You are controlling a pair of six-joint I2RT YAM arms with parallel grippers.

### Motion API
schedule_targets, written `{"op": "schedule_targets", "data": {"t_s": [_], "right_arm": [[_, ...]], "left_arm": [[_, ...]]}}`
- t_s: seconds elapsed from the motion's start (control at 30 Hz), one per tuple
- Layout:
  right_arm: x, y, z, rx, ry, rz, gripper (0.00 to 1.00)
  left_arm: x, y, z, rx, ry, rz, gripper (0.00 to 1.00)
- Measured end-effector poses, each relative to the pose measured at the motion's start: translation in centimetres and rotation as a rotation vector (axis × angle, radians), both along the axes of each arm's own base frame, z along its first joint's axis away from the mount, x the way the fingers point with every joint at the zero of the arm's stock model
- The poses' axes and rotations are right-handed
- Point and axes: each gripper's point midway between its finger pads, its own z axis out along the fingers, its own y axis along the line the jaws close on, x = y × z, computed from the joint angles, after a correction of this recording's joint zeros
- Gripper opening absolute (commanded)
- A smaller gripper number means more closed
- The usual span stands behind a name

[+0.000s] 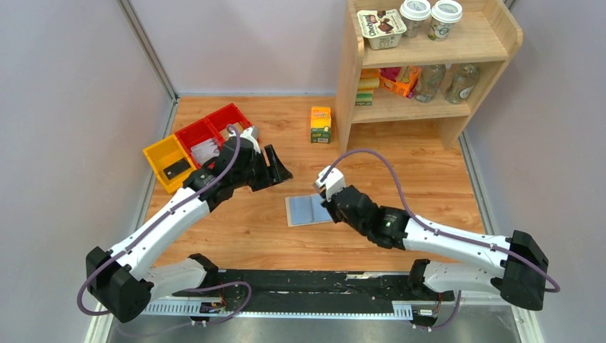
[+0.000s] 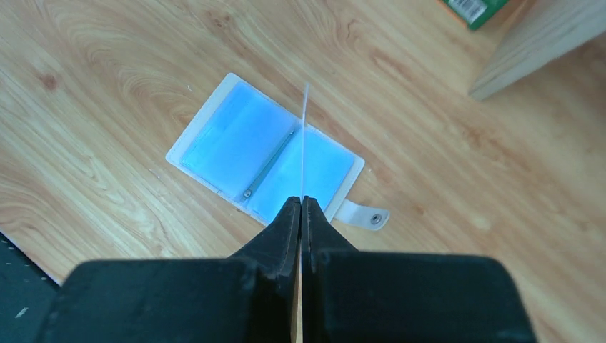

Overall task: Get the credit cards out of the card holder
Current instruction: Place the credit card in the storage box.

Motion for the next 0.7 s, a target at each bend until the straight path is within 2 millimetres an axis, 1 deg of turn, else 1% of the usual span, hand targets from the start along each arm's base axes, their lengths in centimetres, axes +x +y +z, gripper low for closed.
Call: {"op": "schedule_targets", "data": {"t_s": [0.1,0.23,0.3,0.43,0.5,0.57,0.7], "right_arm": [[-0.8,1.0,1.0,-0.085,-0.144,0.038,0.00],[-1.3,2.9,1.8,-0.194,-0.314,0.069,0.00],[-1.4,3.7,1.9,-0.248,-0.375,0.077,0.00],[-1.4,4.1,2.5,-0.303,-0.454,0.075,0.00],[-1.3,4.3,3.0,-0.311,-0.483,0.066,0.00],[-1.2,4.5,3.7,-0.312,-0.507,0.055,0.00],[-1.1,4.6,4.5,-0.312,-0.540,0.040,0.00]], "left_arm": [[-0.4,-0.5,1.0,-0.047,0.012,-0.012,0.71],[-1.0,-1.4,1.4,-0.104,0.053,-0.029,0.71],[-1.0,-1.8,1.8,-0.136,0.062,-0.028,0.71],[-1.0,-2.8,2.1,-0.188,0.082,-0.043,0.71],[-1.0,-3.2,1.9,-0.203,0.097,-0.050,0.70],[-1.1,-3.5,1.3,-0.212,0.121,-0.051,0.70],[-1.6,-3.6,-0.5,-0.223,0.174,-0.043,0.68]]}}
